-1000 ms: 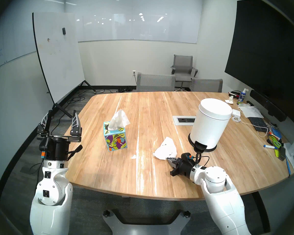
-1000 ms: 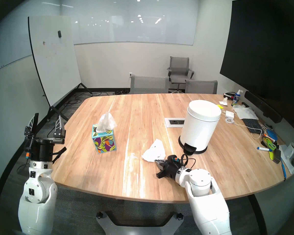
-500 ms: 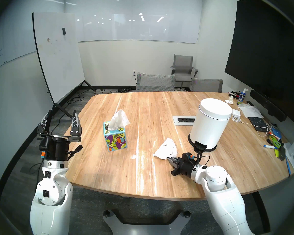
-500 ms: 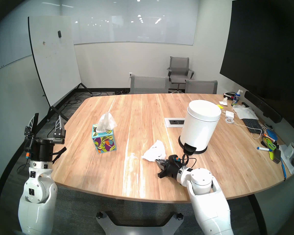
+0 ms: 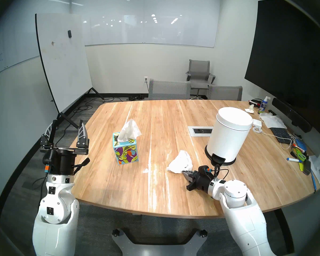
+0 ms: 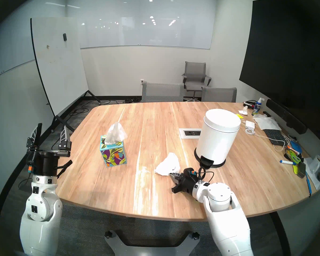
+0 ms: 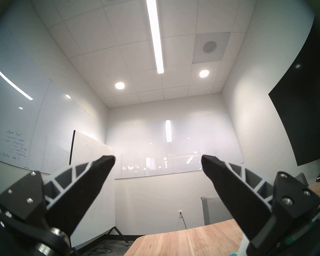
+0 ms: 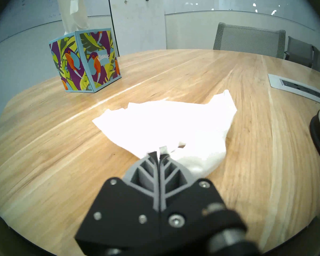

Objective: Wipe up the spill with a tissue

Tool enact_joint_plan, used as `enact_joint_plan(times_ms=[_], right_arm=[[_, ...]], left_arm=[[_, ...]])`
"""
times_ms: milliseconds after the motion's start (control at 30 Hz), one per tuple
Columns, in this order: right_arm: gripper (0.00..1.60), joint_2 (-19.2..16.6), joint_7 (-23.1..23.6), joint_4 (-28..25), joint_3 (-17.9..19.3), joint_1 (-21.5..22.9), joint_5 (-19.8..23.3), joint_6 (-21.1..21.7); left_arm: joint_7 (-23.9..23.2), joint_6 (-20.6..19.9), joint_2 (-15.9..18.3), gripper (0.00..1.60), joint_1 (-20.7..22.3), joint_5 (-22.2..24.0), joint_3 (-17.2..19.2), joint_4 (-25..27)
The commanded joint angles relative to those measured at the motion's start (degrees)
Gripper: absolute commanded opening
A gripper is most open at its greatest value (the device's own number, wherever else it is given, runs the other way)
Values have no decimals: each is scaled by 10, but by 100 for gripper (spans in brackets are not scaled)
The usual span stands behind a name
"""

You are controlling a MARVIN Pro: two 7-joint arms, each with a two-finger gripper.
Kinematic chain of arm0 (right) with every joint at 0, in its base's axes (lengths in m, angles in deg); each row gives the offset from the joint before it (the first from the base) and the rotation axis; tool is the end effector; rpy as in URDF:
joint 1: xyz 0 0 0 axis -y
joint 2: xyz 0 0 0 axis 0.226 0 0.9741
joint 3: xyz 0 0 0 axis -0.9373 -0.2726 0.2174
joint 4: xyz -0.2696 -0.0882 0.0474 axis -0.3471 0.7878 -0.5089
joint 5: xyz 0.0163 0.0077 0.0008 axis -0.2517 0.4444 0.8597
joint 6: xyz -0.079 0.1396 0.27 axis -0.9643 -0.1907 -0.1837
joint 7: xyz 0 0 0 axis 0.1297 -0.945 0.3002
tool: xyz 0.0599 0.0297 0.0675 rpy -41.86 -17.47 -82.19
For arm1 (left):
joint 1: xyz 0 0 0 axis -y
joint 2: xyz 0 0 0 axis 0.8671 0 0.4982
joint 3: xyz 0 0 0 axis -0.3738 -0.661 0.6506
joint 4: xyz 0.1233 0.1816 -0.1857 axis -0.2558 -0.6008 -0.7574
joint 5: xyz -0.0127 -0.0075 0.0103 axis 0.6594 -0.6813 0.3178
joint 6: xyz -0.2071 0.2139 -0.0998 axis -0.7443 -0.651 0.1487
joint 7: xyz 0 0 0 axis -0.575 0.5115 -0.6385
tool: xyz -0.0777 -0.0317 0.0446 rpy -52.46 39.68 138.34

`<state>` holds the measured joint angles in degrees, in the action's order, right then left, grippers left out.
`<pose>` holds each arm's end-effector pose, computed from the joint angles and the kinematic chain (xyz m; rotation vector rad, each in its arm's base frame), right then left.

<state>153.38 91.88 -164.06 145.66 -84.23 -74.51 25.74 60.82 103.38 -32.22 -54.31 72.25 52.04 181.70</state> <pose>0.3615 -0.0053 -0.3670 -2.2250 -0.6955 -1.4452 0.2828 0.1100 -0.2013 -1.3003 0.0540 -2.6787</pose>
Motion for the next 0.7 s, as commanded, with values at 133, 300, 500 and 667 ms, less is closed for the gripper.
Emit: enact_joint_plan(times_ms=[133, 300, 500, 667], right_arm=[[0, -14, 29, 1, -1, 20, 5, 16], [0, -8, 26, 49, -12, 54, -2, 8], [0, -1, 25, 92, -27, 89, -7, -3], [0, 5, 25, 118, -38, 113, -14, -8]], left_arm=[[1, 4, -1, 160, -1, 0, 1, 10], [1, 4, -1, 160, -1, 0, 1, 10], [1, 4, -1, 160, -1, 0, 1, 10], [1, 4, -1, 160, -1, 0, 1, 10]])
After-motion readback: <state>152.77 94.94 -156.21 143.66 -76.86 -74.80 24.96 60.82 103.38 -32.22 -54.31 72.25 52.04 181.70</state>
